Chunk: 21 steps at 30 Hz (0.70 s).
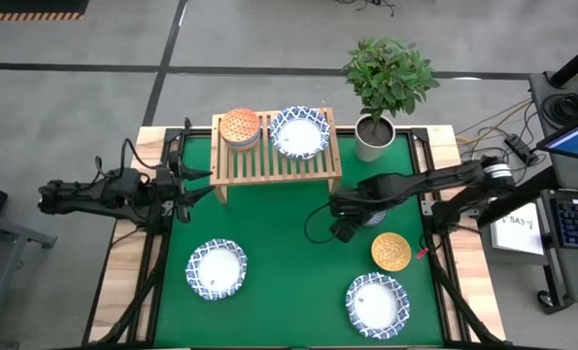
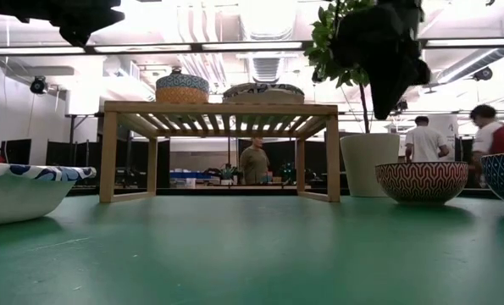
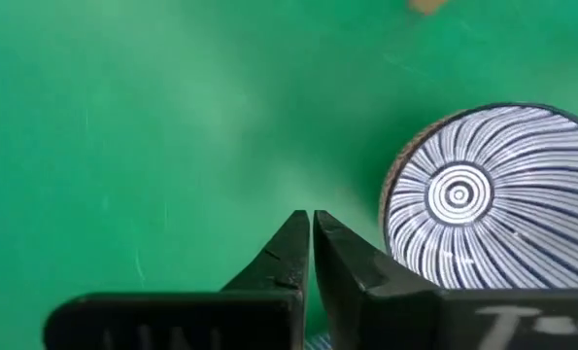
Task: Place and stack bowls onto a shelf
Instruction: Stack the dark blue bowl on top of the orange bowl on the shelf
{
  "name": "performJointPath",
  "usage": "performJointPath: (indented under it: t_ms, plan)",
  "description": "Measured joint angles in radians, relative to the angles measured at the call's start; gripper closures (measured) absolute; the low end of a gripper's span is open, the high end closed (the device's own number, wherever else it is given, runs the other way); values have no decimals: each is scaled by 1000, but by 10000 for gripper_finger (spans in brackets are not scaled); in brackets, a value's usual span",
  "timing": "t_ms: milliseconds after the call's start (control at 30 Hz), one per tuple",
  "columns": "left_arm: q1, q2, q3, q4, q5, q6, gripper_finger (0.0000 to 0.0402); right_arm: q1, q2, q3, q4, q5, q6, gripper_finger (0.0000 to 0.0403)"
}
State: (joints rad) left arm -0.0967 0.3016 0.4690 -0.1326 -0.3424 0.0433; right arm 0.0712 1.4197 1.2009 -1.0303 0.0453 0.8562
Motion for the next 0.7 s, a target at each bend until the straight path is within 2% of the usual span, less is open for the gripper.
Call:
performJointPath:
  t_ms: [167,433,567,700]
  plan:
    - [0,1,0,2,-1,0,238,-2,-76,-123,107,19,91,354]
    - [0,2,0,5,-9,0,238,-7,-54,-250,148,52,117,274]
    - [0,2,0,5,-10,0,238,-9,-42,-264,154,84,122,265]
    - [0,3,0,5,-11,0,238,-9,-42,-271,175,94,112,274]
